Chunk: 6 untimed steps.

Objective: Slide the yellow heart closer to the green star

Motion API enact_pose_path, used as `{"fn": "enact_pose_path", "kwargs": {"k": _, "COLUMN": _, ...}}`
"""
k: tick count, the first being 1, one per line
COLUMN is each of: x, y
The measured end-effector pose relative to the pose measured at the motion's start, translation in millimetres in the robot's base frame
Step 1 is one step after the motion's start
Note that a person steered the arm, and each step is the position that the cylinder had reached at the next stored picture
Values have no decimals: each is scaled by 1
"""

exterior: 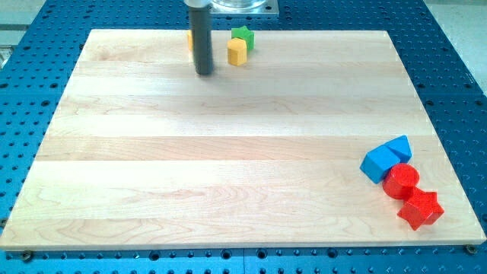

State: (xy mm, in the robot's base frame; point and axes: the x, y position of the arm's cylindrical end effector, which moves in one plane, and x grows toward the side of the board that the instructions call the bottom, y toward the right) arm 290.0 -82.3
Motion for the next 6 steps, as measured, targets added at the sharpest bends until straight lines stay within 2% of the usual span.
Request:
{"fn": "enact_pose_path", "kwargs": {"k": 2, "x": -25, "y": -63}}
{"fn": "enact_pose_path", "kwargs": {"k": 3, "x": -90, "y": -76}}
{"fn": "enact_pose_path", "kwargs": {"k": 4, "x": -99, "y": -73}}
{"fn": "enact_pose_path", "kwargs": {"k": 6, "x": -98, "y": 14}}
